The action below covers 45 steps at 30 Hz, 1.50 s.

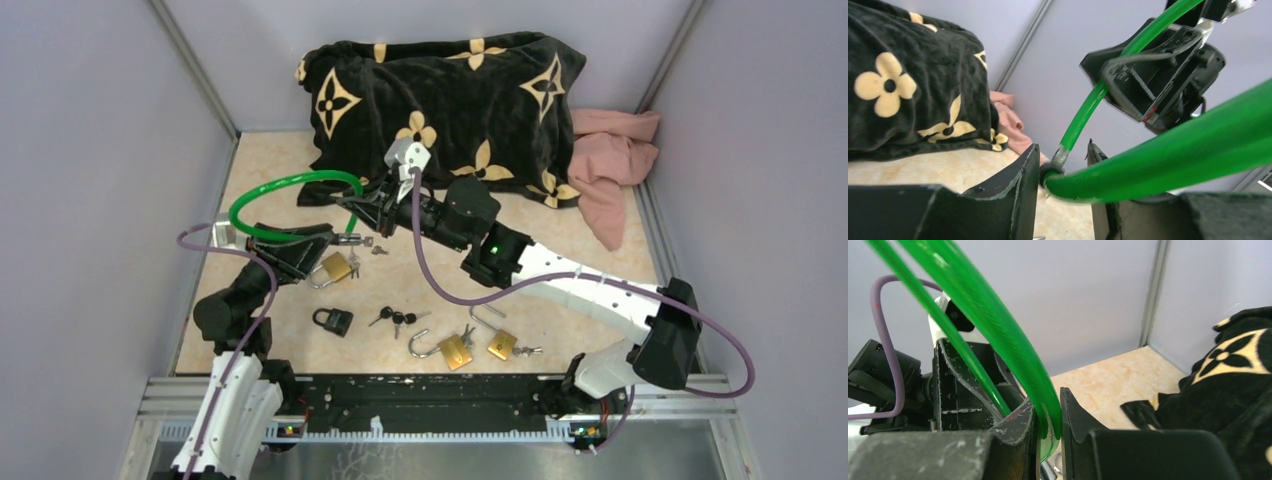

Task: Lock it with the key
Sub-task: Lock the lock.

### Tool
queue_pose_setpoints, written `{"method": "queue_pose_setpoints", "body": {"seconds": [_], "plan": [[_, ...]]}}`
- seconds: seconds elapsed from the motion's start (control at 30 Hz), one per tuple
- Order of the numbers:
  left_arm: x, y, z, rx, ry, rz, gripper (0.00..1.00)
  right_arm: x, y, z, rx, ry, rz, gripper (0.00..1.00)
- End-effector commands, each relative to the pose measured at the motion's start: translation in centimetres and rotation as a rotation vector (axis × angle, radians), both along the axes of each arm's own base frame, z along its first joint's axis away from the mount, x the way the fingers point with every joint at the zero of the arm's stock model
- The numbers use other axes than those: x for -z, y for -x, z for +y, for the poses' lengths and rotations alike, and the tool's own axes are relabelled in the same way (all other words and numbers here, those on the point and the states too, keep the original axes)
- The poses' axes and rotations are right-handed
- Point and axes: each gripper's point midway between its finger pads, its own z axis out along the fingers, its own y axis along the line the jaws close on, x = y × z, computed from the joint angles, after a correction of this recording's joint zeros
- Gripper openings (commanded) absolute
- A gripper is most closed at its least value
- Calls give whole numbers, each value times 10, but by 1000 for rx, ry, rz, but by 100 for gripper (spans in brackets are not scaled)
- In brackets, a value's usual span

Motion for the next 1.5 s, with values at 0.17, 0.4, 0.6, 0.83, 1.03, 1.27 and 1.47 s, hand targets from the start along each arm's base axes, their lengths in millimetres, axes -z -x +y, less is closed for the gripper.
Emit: {"method": "queue_pose_setpoints", "body": {"seconds": [0.17,0.4,0.6,0.83,1.03,1.27,1.47], "plan": [[-18,18,-7,56,20,-96,40,-37,36,24,-149,-102,-16,0],[0,18,-10,84,26,-28,42,-54,42,35,-178,-127,-43,0],[-11,35,-14,110,-13,-148,46,-56,46,43,-191,-117,-44,0],[0,37,-23,103,-176,-250,53,-59,48,45,-188,-105,-58,0],[1,30,-22,75,-204,-257,14,-62,54,47,-199,-97,-76,0],[-10,25,-16,42,-120,-225,0,-46,65,55,-252,-42,-66,0],[-25,26,-8,34,0,-185,0,-39,69,47,-253,6,-78,0]]}}
